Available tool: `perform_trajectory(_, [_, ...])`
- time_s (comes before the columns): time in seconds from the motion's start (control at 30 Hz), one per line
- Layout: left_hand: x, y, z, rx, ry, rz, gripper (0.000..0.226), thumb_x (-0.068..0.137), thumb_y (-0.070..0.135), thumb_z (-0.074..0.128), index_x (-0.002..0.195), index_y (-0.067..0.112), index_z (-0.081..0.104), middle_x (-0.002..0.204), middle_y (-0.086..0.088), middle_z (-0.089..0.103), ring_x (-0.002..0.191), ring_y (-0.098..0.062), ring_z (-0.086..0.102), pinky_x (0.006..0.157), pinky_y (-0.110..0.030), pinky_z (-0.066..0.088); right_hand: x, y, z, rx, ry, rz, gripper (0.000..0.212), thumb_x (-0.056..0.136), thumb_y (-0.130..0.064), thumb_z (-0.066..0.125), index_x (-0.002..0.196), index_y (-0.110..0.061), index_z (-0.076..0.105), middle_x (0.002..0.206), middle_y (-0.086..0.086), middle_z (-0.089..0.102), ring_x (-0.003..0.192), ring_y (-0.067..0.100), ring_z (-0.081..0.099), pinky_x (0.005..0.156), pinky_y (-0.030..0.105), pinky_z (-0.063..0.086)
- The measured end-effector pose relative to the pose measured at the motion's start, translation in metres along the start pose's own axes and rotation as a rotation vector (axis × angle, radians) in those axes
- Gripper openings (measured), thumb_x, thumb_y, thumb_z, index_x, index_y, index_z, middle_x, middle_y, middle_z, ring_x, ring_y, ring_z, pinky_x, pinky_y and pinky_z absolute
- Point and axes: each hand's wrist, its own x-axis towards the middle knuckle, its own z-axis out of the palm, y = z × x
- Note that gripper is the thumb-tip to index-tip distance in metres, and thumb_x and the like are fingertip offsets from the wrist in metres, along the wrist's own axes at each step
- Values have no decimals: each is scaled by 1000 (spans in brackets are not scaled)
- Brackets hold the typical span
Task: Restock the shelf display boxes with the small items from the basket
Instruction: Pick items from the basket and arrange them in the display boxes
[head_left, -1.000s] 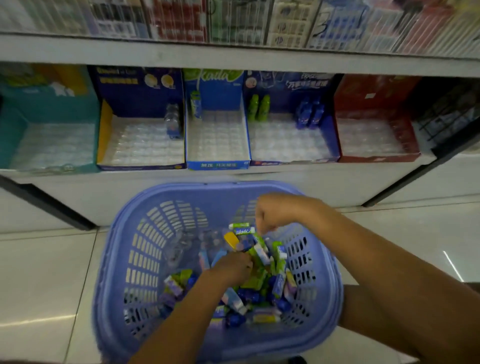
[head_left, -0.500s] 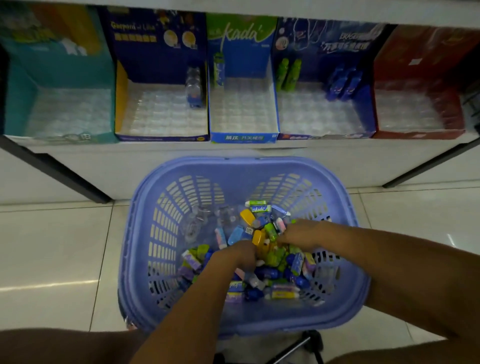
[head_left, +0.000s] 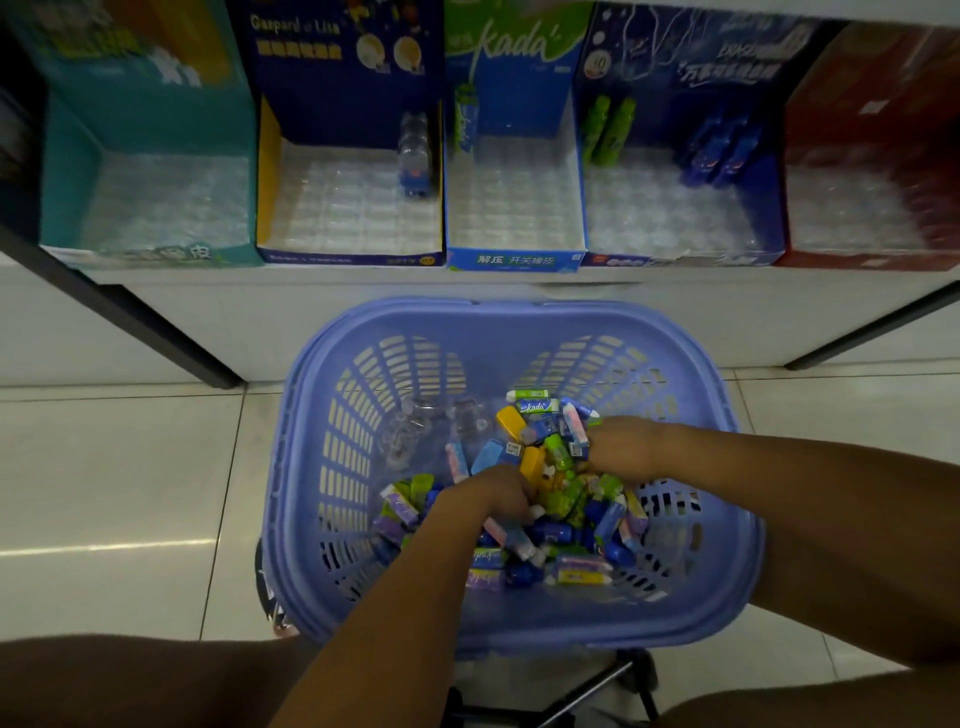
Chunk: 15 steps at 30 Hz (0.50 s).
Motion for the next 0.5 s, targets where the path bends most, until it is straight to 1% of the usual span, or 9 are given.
perform_trajectory(0.03, [0,1,-2,-34,3,-5,33,92,22,59,119,2,62,124,-15,58,110,-30,56,86,-36,46,-5,6,-3,-2,-14,-30,23,90,-2,55,112,-4,62,106,17,62,86,30,56,73,38,48])
perform_trajectory(0.1, [-5,4,-12,-133,13,-15,32,91,25,62,117,5,61,123,-11,56,116,-29,54,89,-34,43,-19,17,-11,146,-16,-54,39,89,-12,63,127,-8,57,121,12,60,103,29,58,79,34,46])
perform_trajectory(0.17, [-13,11,-27,-251,52,-7,48,89,26,65,134,13,53,135,-7,52,123,-27,51,94,-32,44,-34,30,-21,386,57,-46,47,86,-24,68,130,-12,56,128,5,58,111,22,57,88,30,45])
perform_trajectory(0.2, [-19,16,-35,-371,73,16,54,88,26,67,138,15,49,135,-5,53,121,-26,54,94,-32,48,-41,34,-27,520,111,-41,47,85,-28,69,128,-13,58,127,4,60,108,19,58,91,29,45])
perform_trajectory(0.27, [-30,27,-48,-751,87,98,55,88,20,68,138,12,47,119,-2,62,106,-22,63,82,-29,57,-51,41,-34,825,173,-58,44,82,-34,71,121,-15,63,122,2,64,100,13,60,93,29,46])
perform_trajectory(0.33, [-40,40,-55,-1087,107,199,46,89,17,66,132,11,51,107,-3,67,96,-21,68,79,-29,59,-57,41,-39,1168,168,-94,41,78,-35,73,114,-16,67,114,-5,67,101,10,62,95,31,47])
perform_trajectory(0.4, [-46,48,-56,-1329,204,252,32,91,16,62,123,12,58,102,-6,69,84,-19,72,75,-28,60,-59,37,-41,1446,156,-120,34,79,-30,72,111,-16,69,98,-11,68,94,8,62,88,29,48])
perform_trajectory(0.43, [-48,51,-55,-1436,273,252,25,92,15,61,117,10,60,98,-8,69,76,-16,71,71,-26,60,-58,34,-42,1592,170,-144,29,81,-25,70,108,-13,69,90,-9,69,87,9,62,83,26,48])
perform_trajectory(0.5, [-51,55,-51,-1590,381,223,13,94,18,58,103,10,62,91,-7,66,68,-12,67,68,-24,58,-57,24,-47,1925,246,-182,23,84,-16,64,105,-6,68,88,1,72,82,13,67,77,24,54])
